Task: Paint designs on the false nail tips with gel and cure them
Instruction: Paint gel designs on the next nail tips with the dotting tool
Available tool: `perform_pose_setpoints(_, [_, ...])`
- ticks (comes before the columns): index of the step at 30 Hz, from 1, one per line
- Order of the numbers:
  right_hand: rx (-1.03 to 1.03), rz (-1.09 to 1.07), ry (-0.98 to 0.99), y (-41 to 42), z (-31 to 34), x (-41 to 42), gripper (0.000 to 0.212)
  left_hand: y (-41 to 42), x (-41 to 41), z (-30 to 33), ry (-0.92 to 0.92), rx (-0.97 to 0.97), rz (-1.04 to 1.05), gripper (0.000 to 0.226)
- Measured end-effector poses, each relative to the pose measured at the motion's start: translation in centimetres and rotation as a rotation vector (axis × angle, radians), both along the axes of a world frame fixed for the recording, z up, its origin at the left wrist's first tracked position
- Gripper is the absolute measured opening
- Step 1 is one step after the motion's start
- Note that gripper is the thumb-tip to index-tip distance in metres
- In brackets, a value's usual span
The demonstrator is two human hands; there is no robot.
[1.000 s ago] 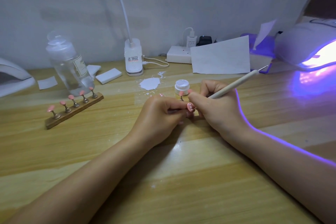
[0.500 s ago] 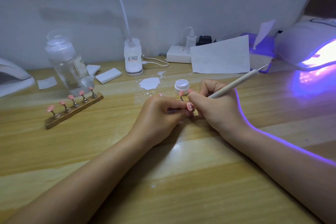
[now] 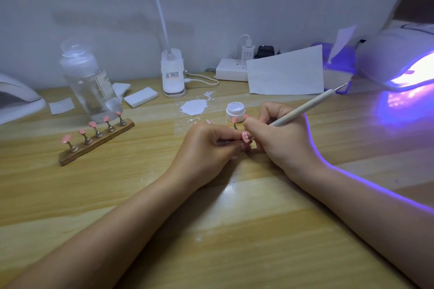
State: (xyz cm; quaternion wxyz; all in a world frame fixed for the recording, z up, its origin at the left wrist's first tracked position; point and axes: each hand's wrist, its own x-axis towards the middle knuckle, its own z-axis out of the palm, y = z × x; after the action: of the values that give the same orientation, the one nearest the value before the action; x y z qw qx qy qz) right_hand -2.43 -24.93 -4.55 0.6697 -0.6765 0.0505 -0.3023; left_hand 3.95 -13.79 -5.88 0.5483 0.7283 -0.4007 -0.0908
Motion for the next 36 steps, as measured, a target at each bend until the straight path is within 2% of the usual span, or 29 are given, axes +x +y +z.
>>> perform_pose_setpoints(15, [-0.020,-0.033,-0.004,-0.1,-0.1,0.0,0.047,0.0,-0.1,0.0,0.003,-0.008,-0.001,0.021])
perform_pose_setpoints(18, [0.000,-0.053,-0.003,-0.1,0.0,0.0,0.045,0.0,-0.1,0.0,-0.042,0.005,0.014,0.018])
perform_pose_setpoints(21, [-0.010,-0.161,-0.034,-0.3,0.1,-0.1,0.041,0.0,-0.2,0.2,-0.116,0.015,0.020,0.016])
perform_pose_setpoints(26, [0.152,-0.314,-0.055,-1.2,0.1,0.2,0.043,0.2,-0.9,0.6,-0.167,-0.124,-0.036,0.012])
perform_pose_setpoints(30, [0.254,-0.328,-0.028,-1.5,0.0,0.4,0.047,0.3,-1.1,0.9,-0.352,-0.254,0.016,0.017])
perform_pose_setpoints(33, [0.256,-0.318,-0.004,-1.6,-0.1,0.5,0.047,0.6,-0.9,1.4,-0.488,-0.284,0.121,0.024])
perform_pose_setpoints(36, [0.236,-0.322,0.020,-1.6,-0.2,0.6,0.038,1.0,-0.1,2.5,-0.424,-0.313,0.189,0.024])
